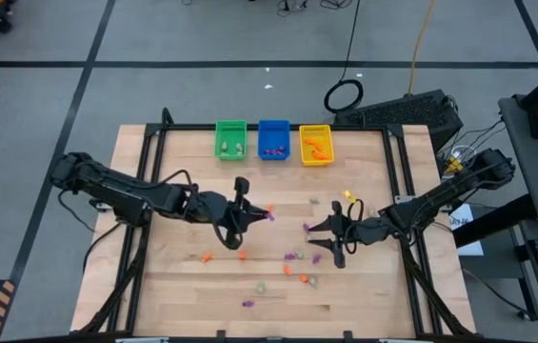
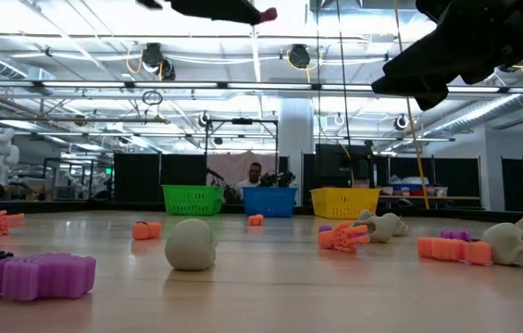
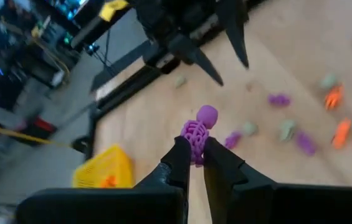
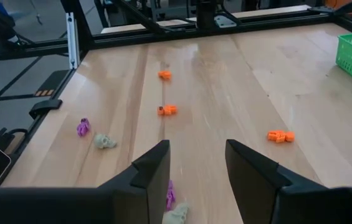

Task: Sort Halloween decoration
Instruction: Put the purple skeleton toy into the blue bin

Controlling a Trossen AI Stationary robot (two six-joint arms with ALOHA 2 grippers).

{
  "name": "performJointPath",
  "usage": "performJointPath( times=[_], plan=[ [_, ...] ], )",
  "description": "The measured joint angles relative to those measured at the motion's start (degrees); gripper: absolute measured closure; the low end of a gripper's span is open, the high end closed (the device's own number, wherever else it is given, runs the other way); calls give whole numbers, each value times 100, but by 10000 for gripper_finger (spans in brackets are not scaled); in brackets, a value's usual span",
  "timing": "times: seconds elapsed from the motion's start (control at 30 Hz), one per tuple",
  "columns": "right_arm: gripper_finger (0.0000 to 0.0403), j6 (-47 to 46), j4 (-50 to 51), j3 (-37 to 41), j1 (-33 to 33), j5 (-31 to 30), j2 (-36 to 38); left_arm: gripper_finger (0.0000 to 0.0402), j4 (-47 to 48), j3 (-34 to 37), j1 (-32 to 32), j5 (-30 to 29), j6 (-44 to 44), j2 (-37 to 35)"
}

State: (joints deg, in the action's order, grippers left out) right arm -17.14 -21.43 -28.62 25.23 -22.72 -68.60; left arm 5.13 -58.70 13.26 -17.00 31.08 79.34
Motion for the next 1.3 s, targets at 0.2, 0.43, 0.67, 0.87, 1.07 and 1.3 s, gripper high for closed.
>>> performJointPath(
  times=[0.2, 0.43, 0.67, 0.87, 1.07, 1.3],
  plan=[
    [259, 4, -4, 0, 0, 0, 0, 376, 16, 0, -15, -347, 1557, 7],
    [259, 2, 0, 0, 0, 0, -2, 376, -20, 0, -15, -807, 3039, 8],
    [259, 2, 0, 0, 0, 0, -13, 376, -31, 0, -15, -915, 3566, 8],
    [259, -7, -20, 0, -2, 0, -126, 376, -29, 0, -15, -913, 3544, 8],
    [259, -9, -67, 0, 0, 0, -271, 376, -27, 0, -15, -913, 3540, 8],
    [259, -11, -111, 0, 0, 0, -282, 376, -6, 0, -15, -911, 3507, 8]
  ],
)
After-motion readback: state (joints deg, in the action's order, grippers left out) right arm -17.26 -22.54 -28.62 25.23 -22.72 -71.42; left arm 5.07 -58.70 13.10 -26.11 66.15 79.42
